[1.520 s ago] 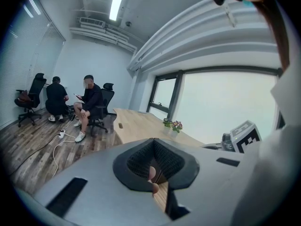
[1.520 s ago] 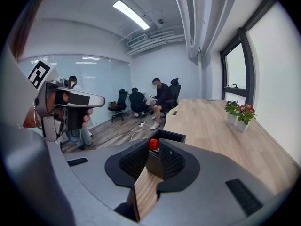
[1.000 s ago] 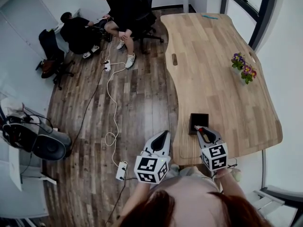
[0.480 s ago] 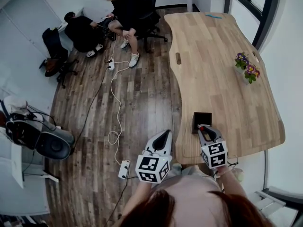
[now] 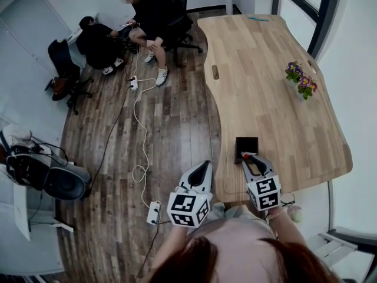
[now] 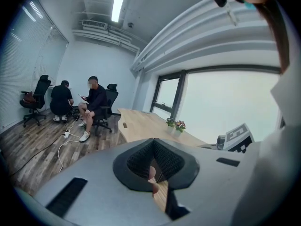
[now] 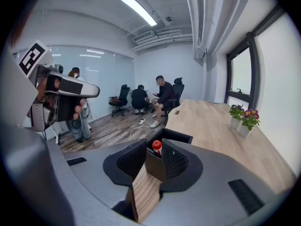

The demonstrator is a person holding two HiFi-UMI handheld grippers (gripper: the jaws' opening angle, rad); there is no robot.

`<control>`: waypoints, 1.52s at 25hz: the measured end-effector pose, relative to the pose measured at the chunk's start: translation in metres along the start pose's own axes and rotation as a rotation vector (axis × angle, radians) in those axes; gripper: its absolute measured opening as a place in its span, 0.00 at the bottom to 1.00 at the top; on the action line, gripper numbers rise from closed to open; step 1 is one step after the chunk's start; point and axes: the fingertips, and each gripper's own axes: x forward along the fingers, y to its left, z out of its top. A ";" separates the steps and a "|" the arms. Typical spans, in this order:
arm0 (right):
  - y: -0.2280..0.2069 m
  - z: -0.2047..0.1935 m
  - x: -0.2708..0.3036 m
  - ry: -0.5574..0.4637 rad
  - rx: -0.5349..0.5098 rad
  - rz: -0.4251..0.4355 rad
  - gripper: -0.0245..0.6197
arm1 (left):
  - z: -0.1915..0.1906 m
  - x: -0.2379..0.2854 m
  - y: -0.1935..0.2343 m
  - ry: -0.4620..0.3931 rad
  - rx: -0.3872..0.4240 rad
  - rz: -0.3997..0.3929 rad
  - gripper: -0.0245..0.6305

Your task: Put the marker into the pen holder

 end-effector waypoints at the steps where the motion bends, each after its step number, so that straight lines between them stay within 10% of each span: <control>1: 0.000 0.002 -0.003 -0.008 0.000 -0.004 0.18 | 0.000 0.000 -0.002 -0.001 0.003 -0.006 0.04; 38: -0.054 0.029 -0.107 -0.264 0.073 -0.080 0.07 | 0.015 0.012 -0.096 -0.062 0.101 -0.030 0.04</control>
